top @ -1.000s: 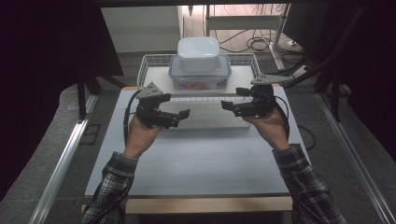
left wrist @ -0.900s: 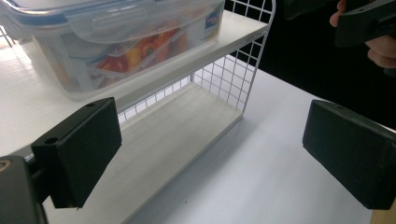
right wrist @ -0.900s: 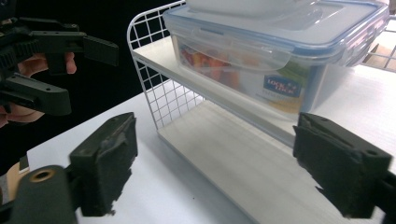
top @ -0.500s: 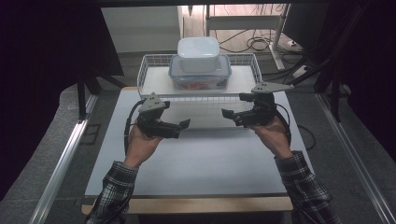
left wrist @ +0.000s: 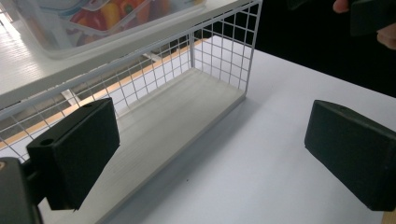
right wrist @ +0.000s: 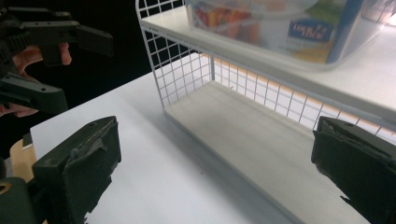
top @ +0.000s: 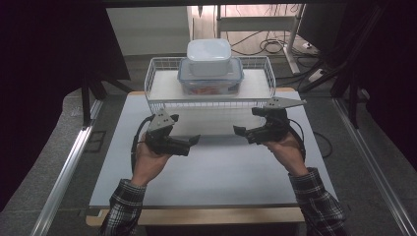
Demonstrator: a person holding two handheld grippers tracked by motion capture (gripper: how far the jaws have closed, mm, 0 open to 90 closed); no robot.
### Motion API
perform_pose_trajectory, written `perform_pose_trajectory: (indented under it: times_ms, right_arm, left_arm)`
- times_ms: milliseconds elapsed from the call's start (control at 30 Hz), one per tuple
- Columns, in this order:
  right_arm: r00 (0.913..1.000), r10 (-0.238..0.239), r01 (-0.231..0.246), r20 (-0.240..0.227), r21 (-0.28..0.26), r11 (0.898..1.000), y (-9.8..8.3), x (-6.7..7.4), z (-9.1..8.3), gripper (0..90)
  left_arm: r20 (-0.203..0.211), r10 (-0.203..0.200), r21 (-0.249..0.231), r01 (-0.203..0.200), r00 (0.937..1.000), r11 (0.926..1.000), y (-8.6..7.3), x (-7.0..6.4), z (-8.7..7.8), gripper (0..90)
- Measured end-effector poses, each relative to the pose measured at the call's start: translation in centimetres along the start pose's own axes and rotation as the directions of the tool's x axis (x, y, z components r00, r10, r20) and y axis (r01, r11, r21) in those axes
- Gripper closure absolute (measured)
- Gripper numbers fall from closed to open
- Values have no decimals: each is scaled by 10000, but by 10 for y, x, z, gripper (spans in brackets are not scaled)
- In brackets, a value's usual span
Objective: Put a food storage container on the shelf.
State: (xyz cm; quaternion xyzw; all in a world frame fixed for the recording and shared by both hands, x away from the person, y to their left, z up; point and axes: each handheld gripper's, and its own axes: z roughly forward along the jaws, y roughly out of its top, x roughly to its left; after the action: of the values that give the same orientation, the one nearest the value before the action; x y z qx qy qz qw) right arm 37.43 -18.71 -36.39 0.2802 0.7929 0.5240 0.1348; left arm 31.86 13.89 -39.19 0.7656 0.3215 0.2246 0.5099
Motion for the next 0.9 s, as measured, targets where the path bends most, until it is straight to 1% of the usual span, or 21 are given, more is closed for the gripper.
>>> perform_pose_trajectory:
  times_ms: [33, 67, 100, 133, 167, 200, 233, 400, 633, 767, 900]
  right_arm:
    - [10000, 18, -18, -24, 4, 10000, -2, 0, 0, 18]
    - [10000, -13, 13, -19, 12, 10000, -4, 0, 0, 20]
    - [10000, -15, 15, -33, 9, 10000, -5, 0, 0, 21]
    - [10000, 17, -17, -50, 20, 10000, -7, 1, 0, 22]
    - [10000, 11, -11, -57, 76, 10000, -8, 1, 0, 22]
    - [10000, -34, 34, -34, 108, 9999, -9, 1, 0, 22]
    - [10000, -51, 51, 26, 112, 9999, -9, 1, -1, 22]
    - [10000, -13, 13, 15, -8, 10000, -15, 3, -5, 28]
    - [9997, -217, 217, 144, 16, 9998, -22, 9, -11, 16]
    - [9985, -474, 472, 280, 85, 9988, -27, 12, -14, 8]
    - [9987, -438, 433, 263, 189, 9989, -34, 12, -16, 7]
  left_arm:
    - [43, -103, -79, 104, 9999, 9999, -2, -1, 1, 33]
    - [109, -91, -31, 92, 9999, 10000, -3, -1, 1, 34]
    - [136, -32, 115, 30, 9999, 9999, -4, -2, 2, 33]
    - [46, 113, 218, -114, 9999, 9997, -5, -2, 3, 31]
    - [-37, 210, 223, -209, 9998, 9995, -5, -3, 3, 31]
    - [11, 136, 231, -136, 9999, 9996, -6, -4, 3, 32]
    - [38, 158, 252, -159, 9999, 9996, -7, -5, 3, 32]
    - [16, 152, 284, -152, 9999, 9995, -11, -8, -1, 31]
    - [52, -96, 305, 94, 9999, 9995, -19, -9, -8, 32]
    - [-5, -220, 392, 220, 9998, 9990, -26, -8, -13, 32]
    - [16, -501, 297, 500, 9987, 9983, -34, -6, -17, 34]
